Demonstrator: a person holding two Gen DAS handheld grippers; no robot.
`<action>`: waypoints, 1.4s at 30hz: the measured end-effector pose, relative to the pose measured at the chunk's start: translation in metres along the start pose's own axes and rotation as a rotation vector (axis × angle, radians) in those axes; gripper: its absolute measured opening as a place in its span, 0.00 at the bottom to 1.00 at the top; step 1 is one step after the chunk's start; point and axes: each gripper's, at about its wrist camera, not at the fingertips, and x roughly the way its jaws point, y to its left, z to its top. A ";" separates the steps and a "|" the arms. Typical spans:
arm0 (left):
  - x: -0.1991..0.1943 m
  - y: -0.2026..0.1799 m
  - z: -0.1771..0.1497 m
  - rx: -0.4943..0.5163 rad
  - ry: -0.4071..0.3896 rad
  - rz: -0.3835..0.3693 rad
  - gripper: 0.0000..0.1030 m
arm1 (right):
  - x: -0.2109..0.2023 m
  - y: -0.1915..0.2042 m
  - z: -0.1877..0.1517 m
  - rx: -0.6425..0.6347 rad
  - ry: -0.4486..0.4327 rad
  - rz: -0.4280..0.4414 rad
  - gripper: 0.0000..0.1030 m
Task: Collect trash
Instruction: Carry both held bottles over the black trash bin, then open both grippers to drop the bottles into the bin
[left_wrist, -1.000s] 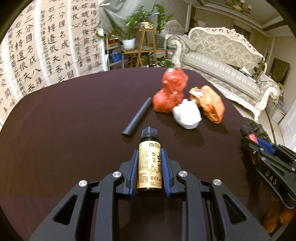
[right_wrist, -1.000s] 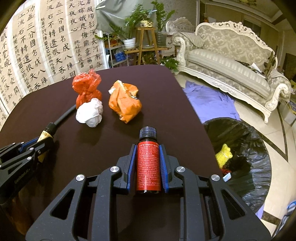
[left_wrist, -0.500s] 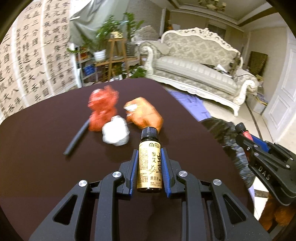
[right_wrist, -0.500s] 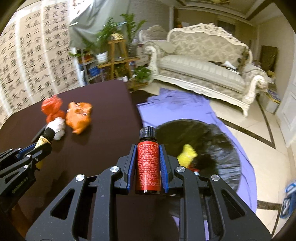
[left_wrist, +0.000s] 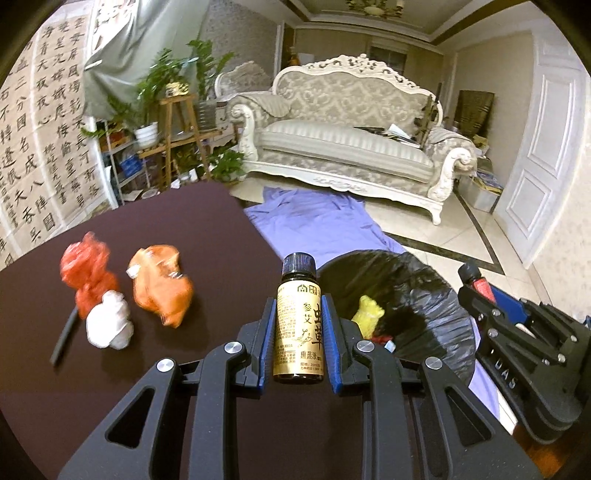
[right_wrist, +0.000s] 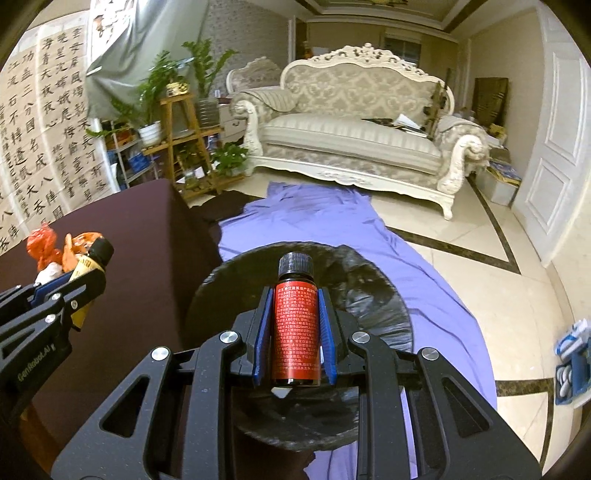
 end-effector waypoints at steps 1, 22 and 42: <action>0.002 -0.003 0.002 0.005 -0.001 -0.002 0.24 | 0.001 -0.003 0.001 0.004 0.000 -0.003 0.22; 0.050 -0.048 0.011 0.084 0.069 0.012 0.24 | 0.031 -0.032 0.001 0.067 0.020 -0.021 0.23; 0.054 -0.036 0.007 0.038 0.093 0.048 0.70 | 0.038 -0.033 -0.003 0.066 0.039 -0.033 0.40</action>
